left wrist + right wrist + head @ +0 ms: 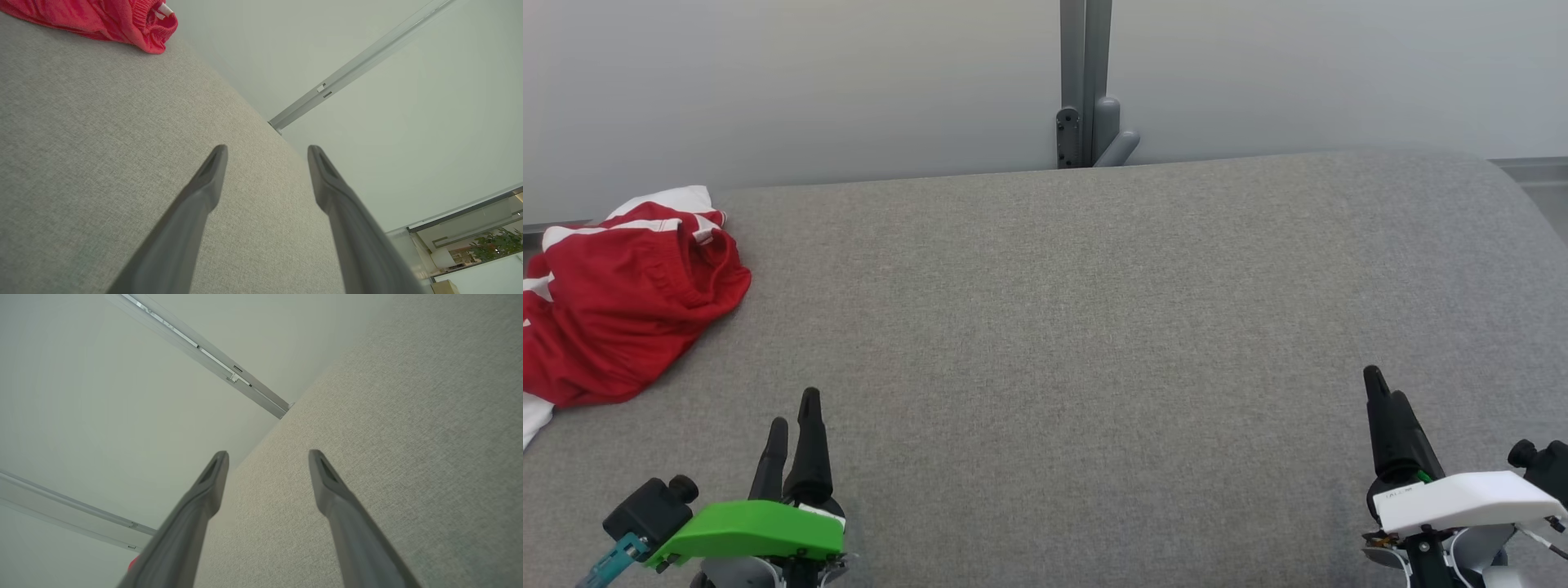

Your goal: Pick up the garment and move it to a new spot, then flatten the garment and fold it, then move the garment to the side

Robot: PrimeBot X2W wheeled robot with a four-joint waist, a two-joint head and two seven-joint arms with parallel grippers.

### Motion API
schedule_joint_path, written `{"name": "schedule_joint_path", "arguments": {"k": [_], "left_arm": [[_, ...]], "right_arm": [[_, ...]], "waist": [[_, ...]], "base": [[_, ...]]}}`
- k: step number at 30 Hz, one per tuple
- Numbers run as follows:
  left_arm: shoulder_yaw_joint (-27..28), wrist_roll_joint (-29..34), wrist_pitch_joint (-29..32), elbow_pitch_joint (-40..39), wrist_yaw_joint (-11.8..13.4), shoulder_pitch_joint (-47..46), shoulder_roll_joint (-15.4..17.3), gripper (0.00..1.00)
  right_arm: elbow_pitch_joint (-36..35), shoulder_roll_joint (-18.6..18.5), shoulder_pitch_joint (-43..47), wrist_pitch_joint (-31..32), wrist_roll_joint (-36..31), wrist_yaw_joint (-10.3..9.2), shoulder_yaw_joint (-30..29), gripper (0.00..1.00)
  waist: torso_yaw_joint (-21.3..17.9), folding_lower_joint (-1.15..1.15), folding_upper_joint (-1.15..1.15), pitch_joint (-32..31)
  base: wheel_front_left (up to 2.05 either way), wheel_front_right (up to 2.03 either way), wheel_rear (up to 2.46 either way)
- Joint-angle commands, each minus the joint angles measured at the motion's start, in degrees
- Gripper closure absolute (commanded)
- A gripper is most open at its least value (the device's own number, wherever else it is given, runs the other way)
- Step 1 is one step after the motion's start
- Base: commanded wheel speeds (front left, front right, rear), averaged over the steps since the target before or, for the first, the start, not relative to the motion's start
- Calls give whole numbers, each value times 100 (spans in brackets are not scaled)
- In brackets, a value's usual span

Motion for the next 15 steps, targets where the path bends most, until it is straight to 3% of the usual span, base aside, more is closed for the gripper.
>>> {"name": "schedule_joint_path", "arguments": {"k": [1,15], "left_arm": [[-8,276,-68,-116,40,-4,33,0],[-49,1675,-328,-191,152,227,41,0]], "right_arm": [[-132,-50,15,-71,-262,1,41,0],[-210,-57,143,-366,-1618,2,284,0]], "waist": [[4,0,0,-1],[57,0,0,-26]], "base": [[0,0,0],[0,0,0]]}}
